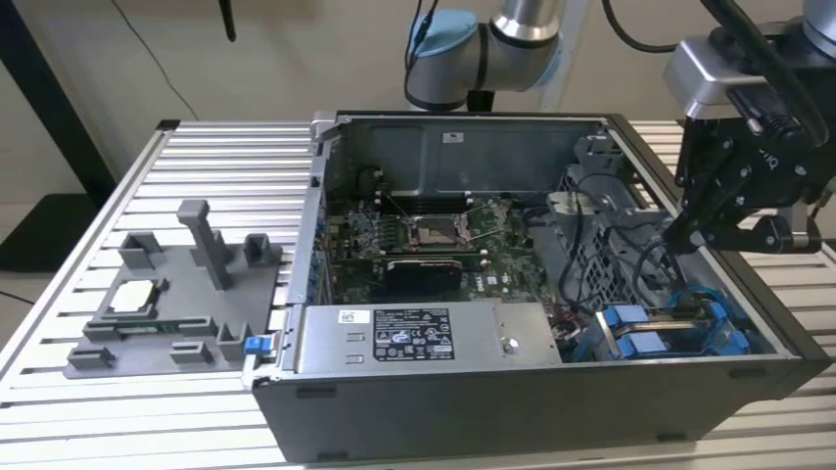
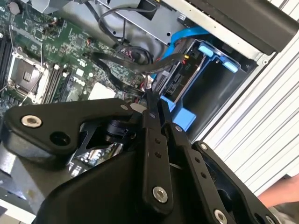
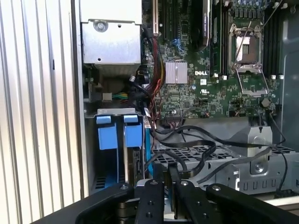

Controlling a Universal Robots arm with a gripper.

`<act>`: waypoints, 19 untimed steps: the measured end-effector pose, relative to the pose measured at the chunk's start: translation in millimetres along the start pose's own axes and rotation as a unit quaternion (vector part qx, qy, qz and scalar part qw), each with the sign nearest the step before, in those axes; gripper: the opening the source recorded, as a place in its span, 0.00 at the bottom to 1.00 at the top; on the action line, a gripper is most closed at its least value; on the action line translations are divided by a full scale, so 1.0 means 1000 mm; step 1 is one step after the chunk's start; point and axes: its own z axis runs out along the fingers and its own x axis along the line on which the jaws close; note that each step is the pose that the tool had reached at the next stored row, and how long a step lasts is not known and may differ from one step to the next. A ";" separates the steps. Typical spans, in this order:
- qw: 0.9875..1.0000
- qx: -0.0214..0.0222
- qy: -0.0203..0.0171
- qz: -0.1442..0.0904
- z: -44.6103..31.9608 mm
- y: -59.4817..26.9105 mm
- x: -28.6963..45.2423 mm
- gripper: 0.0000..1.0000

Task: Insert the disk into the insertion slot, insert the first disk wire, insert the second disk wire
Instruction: 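Insert the second disk wire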

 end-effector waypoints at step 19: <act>1.000 0.000 0.004 0.000 0.0120 0.0006 0.0025 0.00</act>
